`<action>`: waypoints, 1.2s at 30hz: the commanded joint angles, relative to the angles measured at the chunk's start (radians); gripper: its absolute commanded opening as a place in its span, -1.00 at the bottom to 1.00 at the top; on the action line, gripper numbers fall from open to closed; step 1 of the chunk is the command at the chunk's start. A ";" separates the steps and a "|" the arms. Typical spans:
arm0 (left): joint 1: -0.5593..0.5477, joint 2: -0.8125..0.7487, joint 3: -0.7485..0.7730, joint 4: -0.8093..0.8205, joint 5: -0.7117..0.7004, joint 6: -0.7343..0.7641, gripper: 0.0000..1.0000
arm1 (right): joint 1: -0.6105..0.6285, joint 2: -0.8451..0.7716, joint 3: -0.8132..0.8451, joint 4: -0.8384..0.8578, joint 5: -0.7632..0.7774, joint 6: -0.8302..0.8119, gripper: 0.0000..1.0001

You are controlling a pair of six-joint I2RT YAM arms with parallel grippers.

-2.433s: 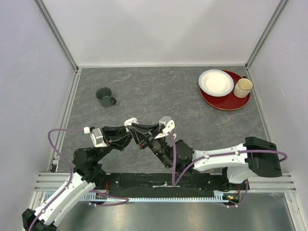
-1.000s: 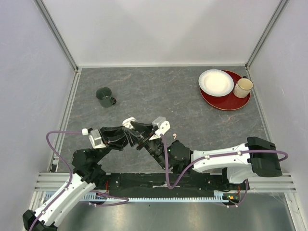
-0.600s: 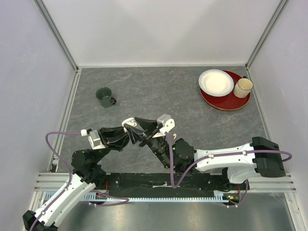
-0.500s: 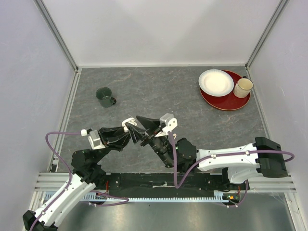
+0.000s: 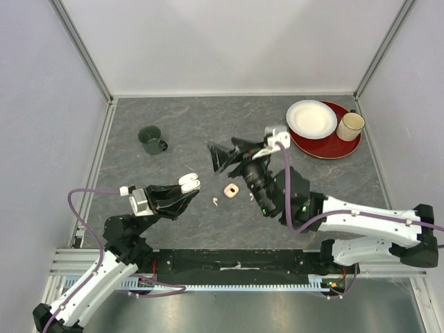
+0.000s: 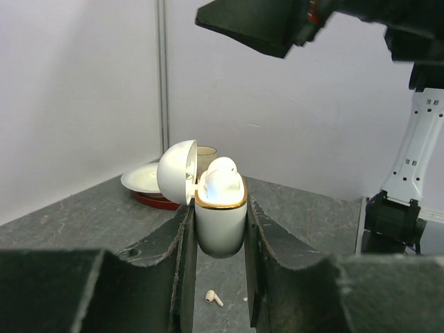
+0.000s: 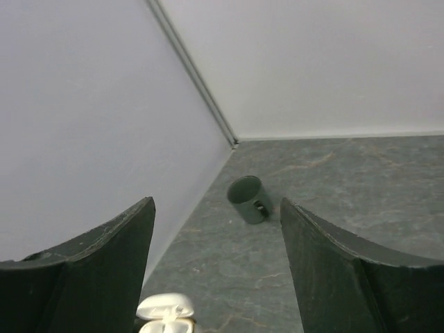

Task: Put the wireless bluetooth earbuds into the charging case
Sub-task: Close the charging case.

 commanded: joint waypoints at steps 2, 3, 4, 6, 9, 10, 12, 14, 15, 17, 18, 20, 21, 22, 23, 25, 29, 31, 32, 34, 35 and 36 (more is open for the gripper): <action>0.001 0.034 0.064 -0.003 0.074 0.026 -0.96 | -0.220 -0.026 0.174 -0.669 -0.263 0.337 0.71; 0.001 0.043 0.075 -0.006 0.080 0.027 -0.96 | -0.246 -0.028 0.180 -0.692 -0.391 0.343 0.70; 0.001 0.050 0.080 -0.011 0.093 0.029 -0.95 | -0.297 -0.025 0.186 -0.709 -0.453 0.349 0.65; 0.001 0.059 0.089 -0.017 0.105 0.033 -0.96 | -0.340 -0.015 0.214 -0.754 -0.592 0.378 0.60; 0.001 0.074 0.097 -0.020 0.117 0.035 -0.95 | -0.378 0.015 0.232 -0.771 -0.670 0.407 0.60; 0.001 0.077 0.097 -0.020 0.122 0.035 -0.96 | -0.383 0.032 0.234 -0.772 -0.702 0.407 0.60; 0.001 0.079 0.103 -0.034 0.131 0.035 -0.95 | -0.389 0.052 0.245 -0.777 -0.725 0.409 0.60; 0.001 0.076 0.111 -0.057 0.154 0.036 -0.96 | -0.395 0.078 0.254 -0.777 -0.748 0.420 0.61; 0.001 0.076 0.120 -0.077 0.162 0.041 -0.96 | -0.394 0.087 0.257 -0.775 -0.754 0.421 0.61; 0.001 0.077 0.126 -0.091 0.177 0.044 -0.96 | -0.394 0.109 0.266 -0.775 -0.762 0.421 0.62; 0.001 0.079 0.129 -0.094 0.182 0.044 -0.96 | -0.397 0.115 0.266 -0.777 -0.762 0.424 0.63; 0.001 0.082 0.129 -0.095 0.194 0.041 -0.95 | -0.398 0.124 0.268 -0.775 -0.768 0.430 0.63; 0.001 0.089 0.129 -0.097 0.198 0.041 -0.95 | -0.395 0.126 0.266 -0.777 -0.777 0.429 0.64; 0.001 0.096 0.130 -0.097 0.202 0.041 -0.95 | -0.395 0.129 0.263 -0.774 -0.783 0.430 0.64; 0.001 0.102 0.131 -0.097 0.209 0.041 -0.95 | -0.397 0.130 0.259 -0.771 -0.786 0.432 0.63; 0.001 0.119 0.137 -0.092 0.215 0.041 -0.95 | -0.395 0.129 0.252 -0.768 -0.792 0.437 0.64; 0.001 0.145 0.144 -0.072 0.217 0.041 -0.95 | -0.395 0.132 0.242 -0.766 -0.822 0.432 0.65; 0.001 0.155 0.147 -0.068 0.215 0.041 -0.96 | -0.395 0.135 0.237 -0.763 -0.845 0.433 0.65; 0.001 0.163 0.150 -0.062 0.214 0.041 -0.95 | -0.395 0.138 0.233 -0.763 -0.854 0.437 0.65; 0.001 0.174 0.150 -0.057 0.215 0.041 -0.96 | -0.394 0.143 0.226 -0.760 -0.881 0.444 0.66; 0.001 0.177 0.152 -0.054 0.217 0.041 -0.96 | -0.395 0.146 0.222 -0.757 -0.888 0.447 0.66; 0.001 0.180 0.152 -0.048 0.217 0.040 -0.95 | -0.395 0.146 0.219 -0.755 -0.889 0.449 0.66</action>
